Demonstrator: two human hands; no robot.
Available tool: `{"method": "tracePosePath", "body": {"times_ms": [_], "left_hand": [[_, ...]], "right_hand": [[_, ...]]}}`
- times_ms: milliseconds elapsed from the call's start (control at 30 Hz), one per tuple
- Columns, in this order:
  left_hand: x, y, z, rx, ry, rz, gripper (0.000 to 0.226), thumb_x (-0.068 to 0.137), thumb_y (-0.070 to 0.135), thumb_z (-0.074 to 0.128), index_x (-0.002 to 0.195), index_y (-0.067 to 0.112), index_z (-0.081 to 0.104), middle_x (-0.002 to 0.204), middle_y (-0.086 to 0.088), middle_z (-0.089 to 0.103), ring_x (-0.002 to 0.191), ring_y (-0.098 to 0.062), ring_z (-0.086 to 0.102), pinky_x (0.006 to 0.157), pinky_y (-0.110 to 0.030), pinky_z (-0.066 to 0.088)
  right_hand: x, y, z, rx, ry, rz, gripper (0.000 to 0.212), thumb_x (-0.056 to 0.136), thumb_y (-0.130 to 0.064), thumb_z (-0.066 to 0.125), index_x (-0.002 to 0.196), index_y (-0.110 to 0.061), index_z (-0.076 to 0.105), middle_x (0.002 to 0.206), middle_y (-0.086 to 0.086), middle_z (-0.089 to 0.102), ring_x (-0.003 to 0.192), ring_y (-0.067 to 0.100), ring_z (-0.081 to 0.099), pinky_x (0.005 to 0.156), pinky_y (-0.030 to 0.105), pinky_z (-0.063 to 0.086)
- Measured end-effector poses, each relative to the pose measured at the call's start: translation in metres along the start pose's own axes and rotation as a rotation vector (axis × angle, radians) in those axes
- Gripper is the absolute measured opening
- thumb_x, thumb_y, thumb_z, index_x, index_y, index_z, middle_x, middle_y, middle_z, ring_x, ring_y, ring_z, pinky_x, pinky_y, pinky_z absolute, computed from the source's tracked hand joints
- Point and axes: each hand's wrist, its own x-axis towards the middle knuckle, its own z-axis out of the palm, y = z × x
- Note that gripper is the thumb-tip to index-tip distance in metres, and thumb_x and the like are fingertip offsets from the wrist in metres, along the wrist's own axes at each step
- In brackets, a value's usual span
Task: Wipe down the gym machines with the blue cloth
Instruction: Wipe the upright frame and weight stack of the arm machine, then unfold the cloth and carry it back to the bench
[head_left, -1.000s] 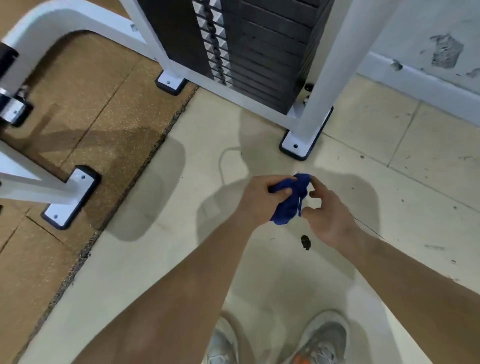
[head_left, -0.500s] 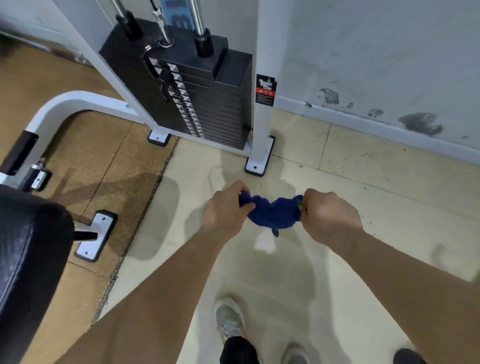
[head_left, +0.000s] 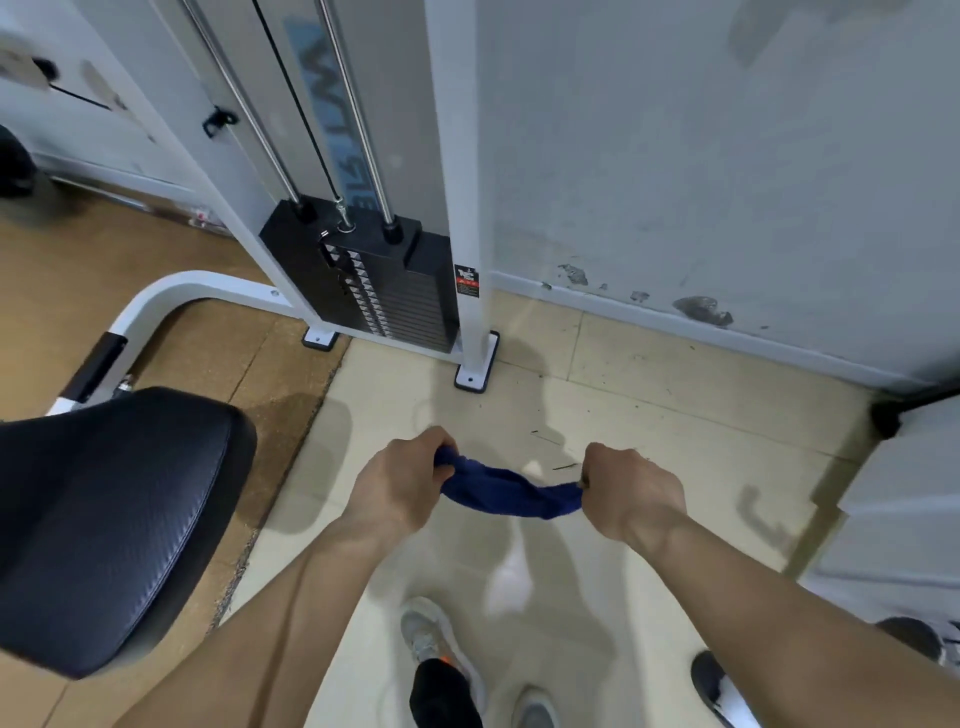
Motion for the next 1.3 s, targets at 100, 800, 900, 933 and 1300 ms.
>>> {"method": "tracePosePath", "body": {"times_ms": [100,800,900,933,1300], "left_hand": [[-0.047,0.031,-0.025,-0.015,-0.008,0.100,0.016,0.094,0.020,0.052,0.091,0.035,0.055,0.074,0.009,0.068,0.071,-0.012,0.064,0.069,-0.038,0.055],[-0.305,0.052,-0.220,0.148,0.229,0.086,0.013,0.093,0.045,0.062,0.083,0.036,0.063,0.075,0.014,0.065,0.074,-0.007,0.061,0.067,-0.034,0.055],[-0.341,0.029,-0.236,0.139,0.249,0.033,0.018,0.094,0.045,0.060,0.079,0.035,0.062,0.071,0.014,0.064,0.071,-0.007,0.061,0.067,-0.033,0.055],[-0.352,0.020,-0.240,0.122,0.251,0.013,0.019,0.093,0.043,0.060,0.076,0.034,0.061,0.068,0.013,0.064,0.069,-0.007,0.062,0.068,-0.035,0.055],[-0.472,-0.078,-0.260,0.107,0.349,-0.352,0.012,0.095,0.035,0.049,0.086,0.030,0.054,0.083,0.007,0.066,0.081,-0.021,0.059,0.064,-0.034,0.048]], "right_hand": [[-0.055,0.007,-0.013,0.003,-0.034,-0.008,0.026,0.087,-0.007,0.046,0.108,-0.022,0.049,0.086,-0.006,0.052,0.073,0.019,0.053,0.057,0.027,0.038],[-0.308,-0.128,-0.149,0.266,-0.001,-0.611,0.019,0.077,-0.020,0.070,0.069,-0.024,0.054,0.075,-0.005,0.061,0.073,0.017,0.058,0.067,0.035,0.052],[-0.325,-0.158,-0.155,0.204,0.033,-0.657,0.023,0.078,-0.021,0.076,0.077,-0.024,0.052,0.079,-0.006,0.059,0.075,0.017,0.057,0.065,0.032,0.049],[-0.330,-0.167,-0.158,0.191,0.051,-0.675,0.024,0.079,-0.020,0.076,0.084,-0.025,0.053,0.081,-0.006,0.058,0.077,0.017,0.057,0.064,0.030,0.047],[-0.381,-0.305,-0.168,-0.206,0.000,-0.953,0.021,0.096,-0.026,0.051,0.078,-0.022,0.060,0.081,0.001,0.066,0.081,0.022,0.061,0.067,0.034,0.047]]}}
